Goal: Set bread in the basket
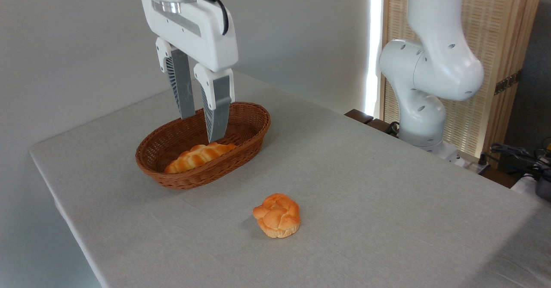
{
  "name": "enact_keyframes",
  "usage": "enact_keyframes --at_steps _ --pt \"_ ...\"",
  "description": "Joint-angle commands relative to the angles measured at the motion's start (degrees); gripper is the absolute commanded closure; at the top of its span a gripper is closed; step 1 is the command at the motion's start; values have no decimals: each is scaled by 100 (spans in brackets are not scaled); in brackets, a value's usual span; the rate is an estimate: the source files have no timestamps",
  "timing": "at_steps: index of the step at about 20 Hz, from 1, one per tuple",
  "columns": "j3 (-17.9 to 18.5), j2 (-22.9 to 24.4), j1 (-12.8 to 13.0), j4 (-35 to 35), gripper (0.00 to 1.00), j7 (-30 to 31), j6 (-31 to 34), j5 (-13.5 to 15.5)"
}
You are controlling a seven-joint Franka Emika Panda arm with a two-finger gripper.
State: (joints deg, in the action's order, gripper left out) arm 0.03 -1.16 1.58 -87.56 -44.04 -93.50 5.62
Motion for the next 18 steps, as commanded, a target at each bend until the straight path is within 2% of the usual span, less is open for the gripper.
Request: enact_keyframes --at_steps 1,8,10,18 --pt "-109 177 35 -163 0 150 140 -34" --pt "-100 318 35 -384 0 -26 139 -113" --pt "-109 318 35 -393 0 -35 166 -385" --pt "-109 301 35 -393 0 -26 333 -395"
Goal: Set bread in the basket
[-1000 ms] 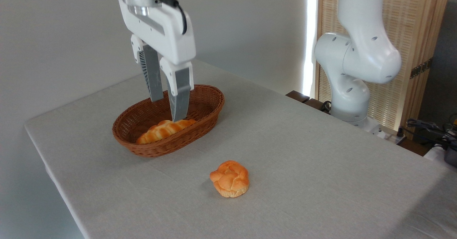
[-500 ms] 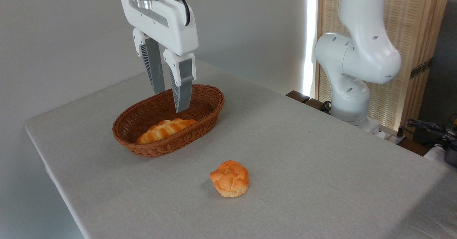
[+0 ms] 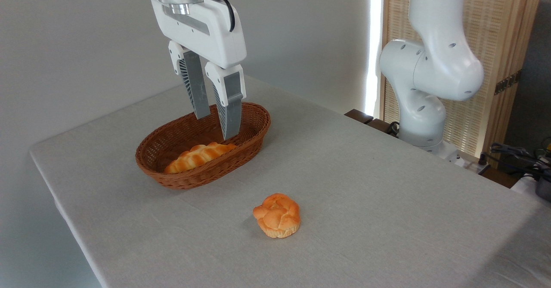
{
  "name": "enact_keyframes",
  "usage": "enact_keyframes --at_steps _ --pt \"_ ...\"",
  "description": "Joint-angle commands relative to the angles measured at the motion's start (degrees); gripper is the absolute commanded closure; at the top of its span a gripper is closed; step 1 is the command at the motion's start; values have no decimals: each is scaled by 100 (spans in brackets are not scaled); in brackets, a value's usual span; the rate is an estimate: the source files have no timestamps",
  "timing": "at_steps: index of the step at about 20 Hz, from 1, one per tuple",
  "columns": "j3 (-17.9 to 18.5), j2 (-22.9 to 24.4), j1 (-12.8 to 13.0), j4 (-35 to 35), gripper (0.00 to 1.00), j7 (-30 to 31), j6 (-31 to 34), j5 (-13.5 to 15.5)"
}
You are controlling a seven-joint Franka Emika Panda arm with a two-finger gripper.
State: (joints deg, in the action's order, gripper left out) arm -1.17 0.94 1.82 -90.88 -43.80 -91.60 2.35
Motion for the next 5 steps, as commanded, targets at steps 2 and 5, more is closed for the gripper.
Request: enact_keyframes --at_steps 2,5 --pt "20 100 12 -52 0 -58 142 -77" --pt "20 91 12 -52 0 -67 142 -77"
